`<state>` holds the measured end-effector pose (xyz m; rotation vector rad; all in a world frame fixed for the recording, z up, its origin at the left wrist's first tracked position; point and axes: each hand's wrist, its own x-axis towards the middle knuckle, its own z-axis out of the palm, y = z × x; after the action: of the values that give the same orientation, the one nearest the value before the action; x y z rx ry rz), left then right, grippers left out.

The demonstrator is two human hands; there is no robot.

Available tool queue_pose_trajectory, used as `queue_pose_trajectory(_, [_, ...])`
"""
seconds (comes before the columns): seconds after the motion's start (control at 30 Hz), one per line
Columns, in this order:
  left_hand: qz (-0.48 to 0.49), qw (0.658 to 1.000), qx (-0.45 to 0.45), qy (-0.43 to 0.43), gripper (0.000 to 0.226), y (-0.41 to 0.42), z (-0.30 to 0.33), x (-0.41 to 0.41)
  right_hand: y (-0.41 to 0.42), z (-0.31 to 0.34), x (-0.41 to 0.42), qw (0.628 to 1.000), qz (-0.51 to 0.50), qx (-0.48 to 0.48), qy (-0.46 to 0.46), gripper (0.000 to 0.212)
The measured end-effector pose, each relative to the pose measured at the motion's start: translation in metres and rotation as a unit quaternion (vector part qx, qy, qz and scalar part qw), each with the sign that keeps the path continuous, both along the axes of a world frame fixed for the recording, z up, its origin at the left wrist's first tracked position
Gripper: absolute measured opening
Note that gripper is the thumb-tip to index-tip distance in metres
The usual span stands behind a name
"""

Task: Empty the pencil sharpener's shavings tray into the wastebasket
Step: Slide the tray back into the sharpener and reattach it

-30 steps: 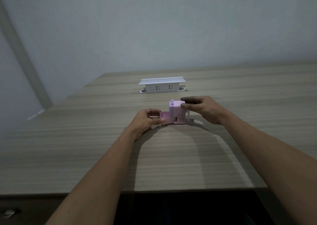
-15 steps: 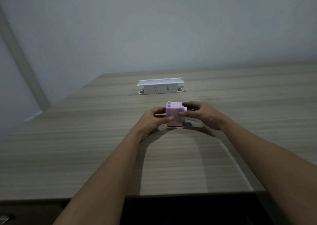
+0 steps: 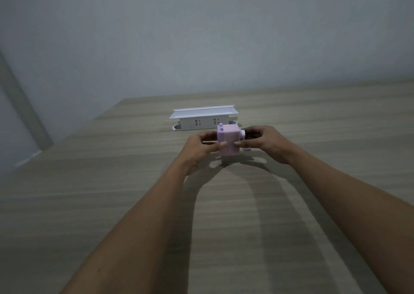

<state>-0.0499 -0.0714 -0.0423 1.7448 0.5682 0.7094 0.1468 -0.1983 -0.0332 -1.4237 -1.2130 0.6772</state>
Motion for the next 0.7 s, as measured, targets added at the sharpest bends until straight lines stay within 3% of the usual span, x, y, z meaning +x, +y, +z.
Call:
queue_pose_trajectory(0.3, [0.017, 0.999, -0.034, -0.012, 0.045, 0.054, -0.001, 0.054, 0.072, -0.005, 0.055, 1.000, -0.008, 0.001, -0.013, 0.039])
queue_pose_trajectory(0.7, [0.043, 0.995, -0.085, -0.031, 0.050, 0.122, -0.026, 0.106, 0.133, -0.029, 0.092, 0.998, -0.011, 0.014, 0.056, 0.038])
